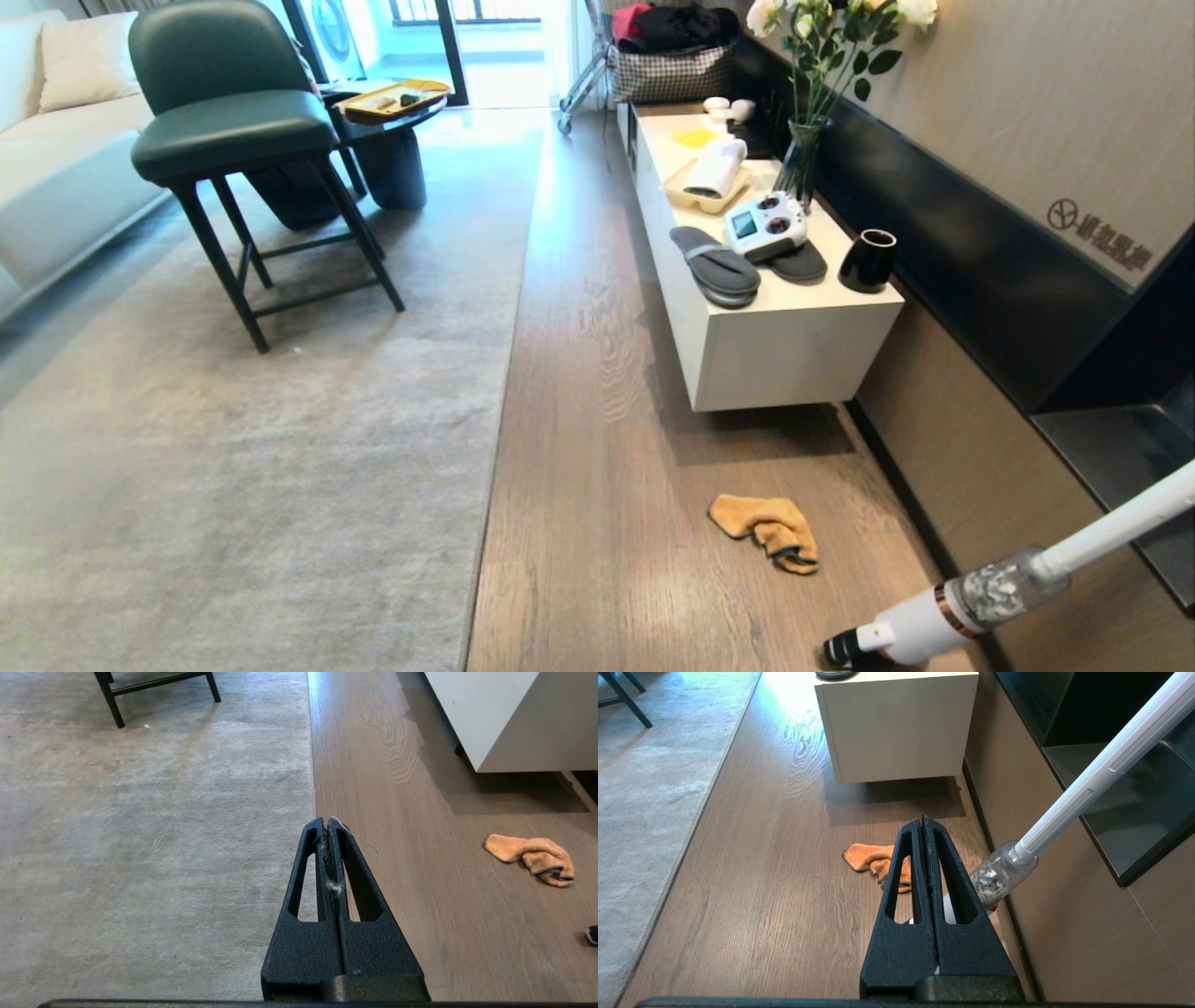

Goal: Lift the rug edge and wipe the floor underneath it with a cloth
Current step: Pick up the rag

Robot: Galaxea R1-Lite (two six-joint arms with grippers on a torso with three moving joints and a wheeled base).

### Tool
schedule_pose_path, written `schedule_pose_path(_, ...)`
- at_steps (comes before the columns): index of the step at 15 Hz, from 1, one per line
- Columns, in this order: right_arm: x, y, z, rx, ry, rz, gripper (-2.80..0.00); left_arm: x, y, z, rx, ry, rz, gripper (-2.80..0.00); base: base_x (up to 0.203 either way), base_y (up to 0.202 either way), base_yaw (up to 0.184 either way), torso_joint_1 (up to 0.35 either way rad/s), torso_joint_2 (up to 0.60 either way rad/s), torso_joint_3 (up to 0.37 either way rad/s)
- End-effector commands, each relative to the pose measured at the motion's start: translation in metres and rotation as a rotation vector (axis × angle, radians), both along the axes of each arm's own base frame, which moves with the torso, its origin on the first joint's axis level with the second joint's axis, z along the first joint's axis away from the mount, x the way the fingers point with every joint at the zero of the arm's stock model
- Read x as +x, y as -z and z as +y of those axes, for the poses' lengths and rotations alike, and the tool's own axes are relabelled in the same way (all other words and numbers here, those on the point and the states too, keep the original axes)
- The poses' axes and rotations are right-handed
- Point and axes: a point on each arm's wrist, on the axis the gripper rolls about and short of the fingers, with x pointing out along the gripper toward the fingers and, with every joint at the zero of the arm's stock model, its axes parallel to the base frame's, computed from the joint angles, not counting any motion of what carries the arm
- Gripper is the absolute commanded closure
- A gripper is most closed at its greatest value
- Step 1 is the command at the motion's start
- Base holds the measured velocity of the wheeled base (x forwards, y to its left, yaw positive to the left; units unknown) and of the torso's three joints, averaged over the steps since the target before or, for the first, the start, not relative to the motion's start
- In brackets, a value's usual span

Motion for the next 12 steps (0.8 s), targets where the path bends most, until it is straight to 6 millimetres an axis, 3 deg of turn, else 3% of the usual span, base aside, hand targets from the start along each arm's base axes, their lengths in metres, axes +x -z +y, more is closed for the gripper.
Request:
schedule_pose_path(1, 0.0001, 0.0, 0.0, 0.0, 0.0, 0.001, 0.0, 0.0, 0.0, 0.0, -0.001, 0.0, 0.0, 0.0, 0.0, 0.0, 0.0, 0.0, 0.0, 0.0)
schedule_pose_path(12, 0.0001, 0.0, 0.0, 0.0, 0.0, 0.001, 0.0, 0.0, 0.0, 0.0, -0.002, 0.0, 0.0, 0.0, 0.0, 0.0, 0.0, 0.0, 0.0, 0.0)
